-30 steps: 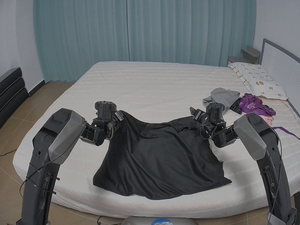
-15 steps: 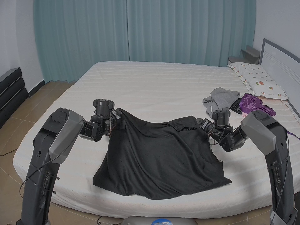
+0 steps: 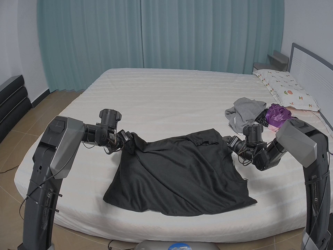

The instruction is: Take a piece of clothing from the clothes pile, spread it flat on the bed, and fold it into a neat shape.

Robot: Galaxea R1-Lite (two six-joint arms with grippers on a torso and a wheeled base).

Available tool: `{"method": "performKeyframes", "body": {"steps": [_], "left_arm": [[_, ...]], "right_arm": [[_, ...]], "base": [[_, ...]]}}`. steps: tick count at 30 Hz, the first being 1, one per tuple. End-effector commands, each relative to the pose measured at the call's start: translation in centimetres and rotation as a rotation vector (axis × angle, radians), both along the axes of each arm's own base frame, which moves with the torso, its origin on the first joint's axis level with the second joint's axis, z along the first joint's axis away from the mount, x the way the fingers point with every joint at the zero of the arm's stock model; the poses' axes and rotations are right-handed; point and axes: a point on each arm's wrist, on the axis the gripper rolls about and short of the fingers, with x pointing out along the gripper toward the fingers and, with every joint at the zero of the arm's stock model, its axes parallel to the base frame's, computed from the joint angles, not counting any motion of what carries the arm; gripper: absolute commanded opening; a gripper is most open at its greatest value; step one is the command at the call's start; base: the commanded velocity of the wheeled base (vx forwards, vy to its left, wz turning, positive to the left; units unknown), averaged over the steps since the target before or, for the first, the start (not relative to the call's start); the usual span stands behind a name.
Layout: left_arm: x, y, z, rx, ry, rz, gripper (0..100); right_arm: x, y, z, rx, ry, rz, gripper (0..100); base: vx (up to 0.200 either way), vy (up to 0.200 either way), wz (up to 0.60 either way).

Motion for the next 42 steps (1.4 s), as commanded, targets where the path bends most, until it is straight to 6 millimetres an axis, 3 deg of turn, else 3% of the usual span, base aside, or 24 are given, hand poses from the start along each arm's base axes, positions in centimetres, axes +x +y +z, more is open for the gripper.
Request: {"method": "performKeyframes", "body": {"steps": [1,4,9,14,16,17,20,21,24,33,34,38,42], "left_arm": [[-0.5,1.5,2.2,-0.040,0.012,-0.007,100],[-0.8,2.0,2.6,-0.047,0.013,0.002,100],[-2.5,3.9,5.3,-0.136,-0.002,0.024,100],[-2.1,4.7,6.3,-0.249,-0.116,0.274,100],[-2.3,4.8,6.1,-0.257,-0.111,0.284,100],[-4.0,5.4,5.8,-0.264,-0.072,0.282,100],[-5.3,5.6,5.2,-0.280,-0.049,0.267,100],[-6.8,5.6,4.6,-0.297,-0.054,0.258,100],[-9.1,5.5,3.5,-0.302,-0.077,0.249,100],[-17.3,4.4,2.1,-0.305,-0.066,0.198,100],[-17.4,4.4,2.0,-0.304,-0.063,0.198,100],[-19.9,4.1,0.5,-0.296,-0.027,0.184,100],[-21.0,3.9,0.0,-0.296,-0.033,0.170,100]], "right_arm": [[-0.5,0.0,-0.1,-0.003,0.016,0.007,100],[-0.4,-0.2,-0.1,-0.004,0.014,0.006,100],[-0.4,-0.3,0.2,0.000,0.009,0.013,100],[-0.4,-0.3,-0.2,-0.009,0.019,0.057,100],[-0.3,-0.3,-0.2,-0.012,0.019,0.064,100],[-0.2,-0.2,-1.2,-0.024,0.037,0.085,100],[-0.1,-0.3,-1.9,-0.033,0.048,0.089,100],[0.0,-0.4,-2.5,-0.040,0.050,0.090,100],[-0.3,-0.8,-2.0,-0.029,0.050,0.076,100],[-5.8,-2.3,1.8,-0.003,0.097,0.052,100],[-5.9,-2.3,1.8,-0.003,0.097,0.053,100],[-10.3,-2.7,3.2,0.012,0.107,0.085,100],[-13.0,-3.0,2.8,0.009,0.130,0.090,100]], "base": [[0.000,0.000,0.00],[0.000,0.000,0.00],[0.000,0.000,0.00],[0.000,0.000,0.00],[0.000,0.000,0.00],[0.000,0.000,0.00],[0.000,0.000,0.00],[0.000,0.000,0.00],[0.000,0.000,0.00],[0.000,0.000,0.00],[0.000,0.000,0.00],[0.000,0.000,0.00],[-0.050,0.000,0.00]]}}
